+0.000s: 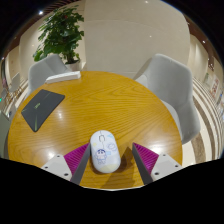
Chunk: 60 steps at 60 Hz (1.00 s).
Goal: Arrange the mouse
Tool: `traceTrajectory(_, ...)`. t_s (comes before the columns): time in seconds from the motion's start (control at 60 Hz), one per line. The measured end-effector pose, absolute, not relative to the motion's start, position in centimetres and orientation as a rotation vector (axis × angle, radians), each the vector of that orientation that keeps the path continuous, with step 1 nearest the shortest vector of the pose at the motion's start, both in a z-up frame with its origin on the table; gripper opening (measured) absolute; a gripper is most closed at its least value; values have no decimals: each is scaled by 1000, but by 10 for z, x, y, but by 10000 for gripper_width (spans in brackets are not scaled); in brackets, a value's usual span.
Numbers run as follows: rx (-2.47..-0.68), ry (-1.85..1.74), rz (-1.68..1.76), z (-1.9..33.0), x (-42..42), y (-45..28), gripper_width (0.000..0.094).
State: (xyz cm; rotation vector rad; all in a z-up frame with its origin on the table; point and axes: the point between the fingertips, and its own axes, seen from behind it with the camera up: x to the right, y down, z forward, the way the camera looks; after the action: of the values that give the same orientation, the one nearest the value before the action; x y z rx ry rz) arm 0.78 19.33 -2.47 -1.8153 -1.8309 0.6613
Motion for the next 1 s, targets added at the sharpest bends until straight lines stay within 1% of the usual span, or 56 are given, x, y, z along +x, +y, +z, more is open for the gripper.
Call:
traceTrajectory(0.083, -1820, -1820, 659, -26, 2, 193, 840)
traceTrajectory(0.183, -1827, -1808, 655, -25, -1, 192, 715)
traceTrajectory(0.217, -1834, -1797, 651, -25, -1, 193, 585)
traceTrajectory(0.25, -1844, -1783, 642, -25, -2, 194, 492)
traceTrajectory(0.35, -1879, -1745, 606, -25, -2, 198, 461)
traceTrajectory(0.45, -1899, -1723, 574, -20, -7, 198, 390)
traceTrajectory(0.517, -1901, -1701, 603, -1, -17, 191, 386)
traceTrajectory(0.6, -1872, -1669, 672, 42, -44, 169, 385)
traceTrajectory(0.717, -1781, -1678, 778, 109, -89, 114, 386)
traceTrajectory(0.783, -1740, -1695, 859, 130, -115, 67, 385)
traceTrajectory(0.883, -1691, -1733, 936, 139, -139, -6, 386)
traceTrajectory(0.933, -1671, -1749, 945, 129, -152, -37, 384)
traceTrajectory(1.0, -1685, -1798, 921, 102, -157, -75, 385)
